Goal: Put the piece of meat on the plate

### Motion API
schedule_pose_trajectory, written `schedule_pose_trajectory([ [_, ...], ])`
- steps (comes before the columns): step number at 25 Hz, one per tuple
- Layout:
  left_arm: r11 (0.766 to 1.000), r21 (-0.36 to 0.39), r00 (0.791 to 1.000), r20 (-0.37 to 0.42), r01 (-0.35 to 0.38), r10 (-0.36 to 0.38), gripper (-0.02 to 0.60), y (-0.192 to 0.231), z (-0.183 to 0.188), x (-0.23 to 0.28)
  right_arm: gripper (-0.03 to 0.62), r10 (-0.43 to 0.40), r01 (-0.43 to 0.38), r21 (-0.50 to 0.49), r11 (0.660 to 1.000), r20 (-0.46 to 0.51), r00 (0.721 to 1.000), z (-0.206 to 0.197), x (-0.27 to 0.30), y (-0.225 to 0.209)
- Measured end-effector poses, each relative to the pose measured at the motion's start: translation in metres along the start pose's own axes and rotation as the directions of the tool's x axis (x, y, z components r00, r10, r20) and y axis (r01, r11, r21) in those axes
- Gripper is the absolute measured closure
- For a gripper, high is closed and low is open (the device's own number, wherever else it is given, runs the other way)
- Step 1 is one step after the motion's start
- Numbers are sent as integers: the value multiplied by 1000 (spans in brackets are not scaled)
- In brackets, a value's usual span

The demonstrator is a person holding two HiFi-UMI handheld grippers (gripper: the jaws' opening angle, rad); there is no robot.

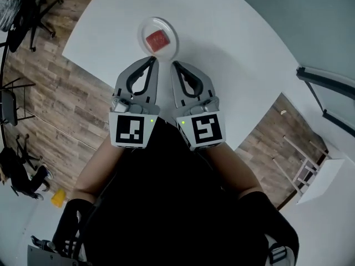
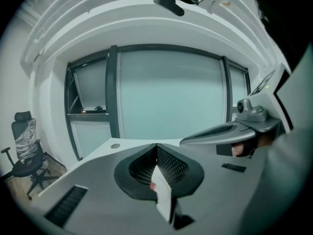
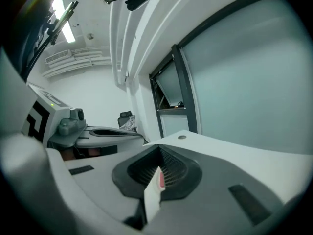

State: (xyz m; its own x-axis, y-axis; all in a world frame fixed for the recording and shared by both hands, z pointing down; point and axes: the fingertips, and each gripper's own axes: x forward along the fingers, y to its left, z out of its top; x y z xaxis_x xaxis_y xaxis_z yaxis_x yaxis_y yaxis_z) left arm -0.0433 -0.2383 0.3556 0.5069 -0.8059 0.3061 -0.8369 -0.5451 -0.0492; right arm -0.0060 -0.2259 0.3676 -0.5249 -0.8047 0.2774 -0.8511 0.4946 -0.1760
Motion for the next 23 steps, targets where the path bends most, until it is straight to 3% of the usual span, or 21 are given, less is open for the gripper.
schedule_pose_trajectory([
  [4,997,-62,995,84,-48,53,578,-3,25,-27,592,18,-15,-36,999,89,996,32,-17,15],
  [8,997,-60,986,153,-57,66,578,-1,50,-43,592,14,-2,-78,997,144,990,53,-32,23],
  [15,1000,-26,973,232,14,-8,578,5,89,-57,592,-54,76,-98,992,216,975,92,-46,37],
  [23,998,-16,966,251,63,-57,578,6,96,-69,592,-95,126,-120,985,238,967,100,-51,44],
])
